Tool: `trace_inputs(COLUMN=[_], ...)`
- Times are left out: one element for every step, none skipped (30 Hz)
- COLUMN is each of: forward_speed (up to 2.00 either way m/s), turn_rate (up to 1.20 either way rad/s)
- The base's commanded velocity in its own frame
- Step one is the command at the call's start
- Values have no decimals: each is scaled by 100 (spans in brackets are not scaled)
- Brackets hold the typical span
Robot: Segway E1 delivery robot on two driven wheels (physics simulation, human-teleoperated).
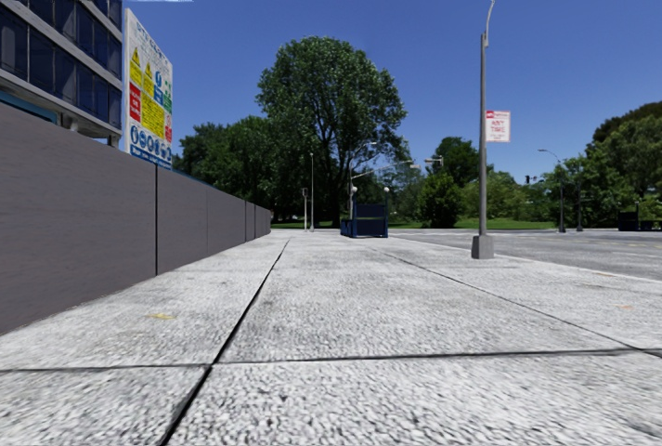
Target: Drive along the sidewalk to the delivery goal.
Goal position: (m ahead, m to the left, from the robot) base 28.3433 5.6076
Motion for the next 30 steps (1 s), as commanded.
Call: trace_inputs(forward_speed=[200, 200, 200, 200, 200, 200, 200, 200, 200, 200, 200, 200, 200, 200, 200, 200, 200, 200, 200, 200, 200, 200, 200, 200, 200, 200, 200, 200, 200, 200], turn_rate=[0, 0, 0, 0, 0, 0, 0, 0, 0, 0, 0, 0, 0, 0, 0, 0, 0, 0, 0, 0, 0, 0, 0, 0, 0, 0, 0, 0, 0, 0])
